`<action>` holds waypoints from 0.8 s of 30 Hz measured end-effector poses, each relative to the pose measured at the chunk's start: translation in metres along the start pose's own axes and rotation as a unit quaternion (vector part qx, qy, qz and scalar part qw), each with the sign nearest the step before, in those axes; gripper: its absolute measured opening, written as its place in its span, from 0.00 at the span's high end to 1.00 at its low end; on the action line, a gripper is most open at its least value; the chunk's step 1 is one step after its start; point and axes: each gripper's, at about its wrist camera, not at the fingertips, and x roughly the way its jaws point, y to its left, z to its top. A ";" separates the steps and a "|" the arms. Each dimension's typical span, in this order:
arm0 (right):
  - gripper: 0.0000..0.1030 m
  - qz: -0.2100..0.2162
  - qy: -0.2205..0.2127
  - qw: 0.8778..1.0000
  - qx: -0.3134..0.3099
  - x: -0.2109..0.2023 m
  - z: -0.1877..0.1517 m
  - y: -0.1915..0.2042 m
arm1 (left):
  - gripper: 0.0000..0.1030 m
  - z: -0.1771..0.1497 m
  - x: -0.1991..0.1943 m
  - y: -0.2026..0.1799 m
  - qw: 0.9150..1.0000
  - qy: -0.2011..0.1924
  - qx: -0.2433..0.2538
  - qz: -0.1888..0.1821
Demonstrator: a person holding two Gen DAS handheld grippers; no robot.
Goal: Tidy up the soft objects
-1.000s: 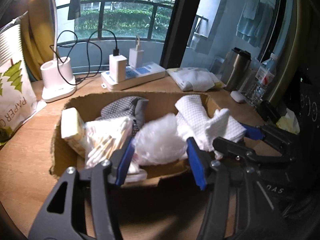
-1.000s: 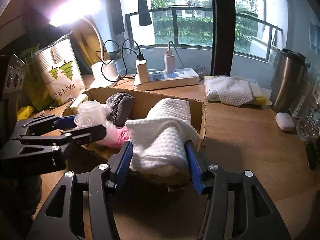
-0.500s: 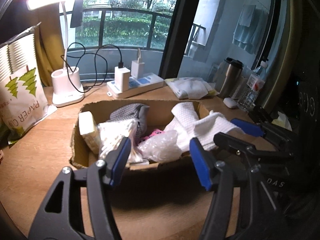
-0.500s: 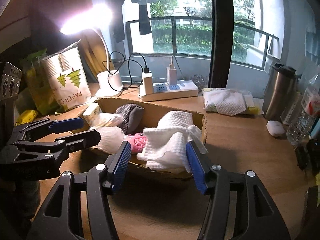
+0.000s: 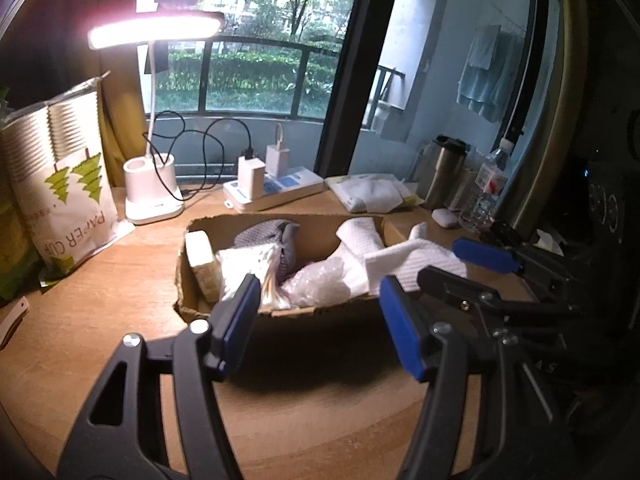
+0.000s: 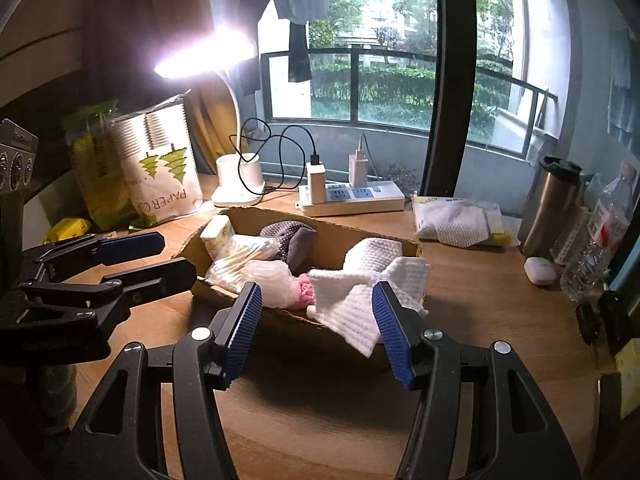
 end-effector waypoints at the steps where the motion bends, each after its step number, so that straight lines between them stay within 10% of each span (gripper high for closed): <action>1: 0.41 -0.002 -0.002 1.000 -0.001 -0.002 0.000 0.002 | 0.38 0.000 -0.004 0.000 1.000 -0.003 0.001 -0.001; 24: 0.41 -0.011 -0.042 0.999 -0.002 -0.037 0.008 0.015 | 0.35 0.001 -0.047 0.000 0.999 -0.040 0.002 -0.002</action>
